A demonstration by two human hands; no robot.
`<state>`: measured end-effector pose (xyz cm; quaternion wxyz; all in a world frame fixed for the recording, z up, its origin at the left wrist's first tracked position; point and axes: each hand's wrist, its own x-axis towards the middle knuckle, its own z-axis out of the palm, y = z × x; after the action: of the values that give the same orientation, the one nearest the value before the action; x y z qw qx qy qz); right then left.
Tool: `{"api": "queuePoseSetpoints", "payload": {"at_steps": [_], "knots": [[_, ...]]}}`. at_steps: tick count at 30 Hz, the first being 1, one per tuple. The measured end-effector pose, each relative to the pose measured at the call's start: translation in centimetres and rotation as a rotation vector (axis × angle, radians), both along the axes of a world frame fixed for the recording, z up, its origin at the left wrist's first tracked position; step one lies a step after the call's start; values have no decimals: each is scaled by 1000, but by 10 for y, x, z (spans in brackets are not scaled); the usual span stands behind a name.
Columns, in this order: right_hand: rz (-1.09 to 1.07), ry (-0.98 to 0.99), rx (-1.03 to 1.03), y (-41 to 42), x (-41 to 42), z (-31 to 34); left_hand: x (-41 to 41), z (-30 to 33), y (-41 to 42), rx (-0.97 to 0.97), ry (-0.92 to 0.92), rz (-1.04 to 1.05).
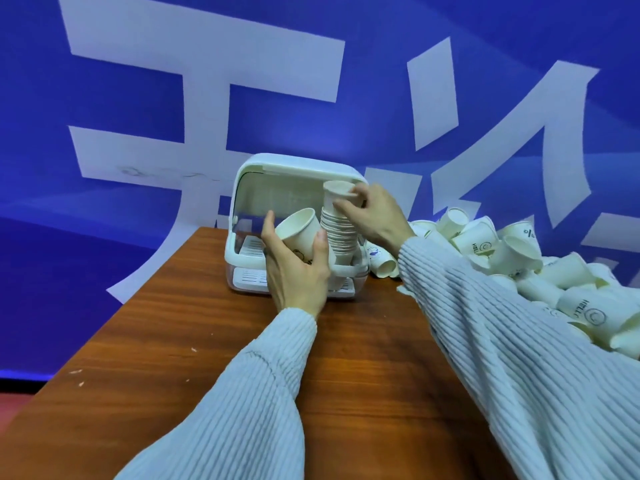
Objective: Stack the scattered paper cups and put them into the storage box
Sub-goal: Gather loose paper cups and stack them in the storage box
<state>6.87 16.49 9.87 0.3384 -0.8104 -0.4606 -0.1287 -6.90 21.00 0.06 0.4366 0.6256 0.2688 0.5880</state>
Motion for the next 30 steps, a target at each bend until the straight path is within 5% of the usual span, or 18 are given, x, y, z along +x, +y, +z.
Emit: {"api": "queuePoseSetpoints", "payload": {"at_steps": [6, 11, 21, 30], "knots": [[-33, -4, -83, 2, -2, -31, -2, 2, 2, -13, 0, 16], [26, 294, 120, 3, -3, -43, -1, 31, 11, -8, -91, -52], [120, 462, 278, 14, 12, -67, 53, 95, 57, 343, 269, -103], [268, 581, 447, 17, 15, -83, 61, 97, 62, 341, 240, -114]]}}
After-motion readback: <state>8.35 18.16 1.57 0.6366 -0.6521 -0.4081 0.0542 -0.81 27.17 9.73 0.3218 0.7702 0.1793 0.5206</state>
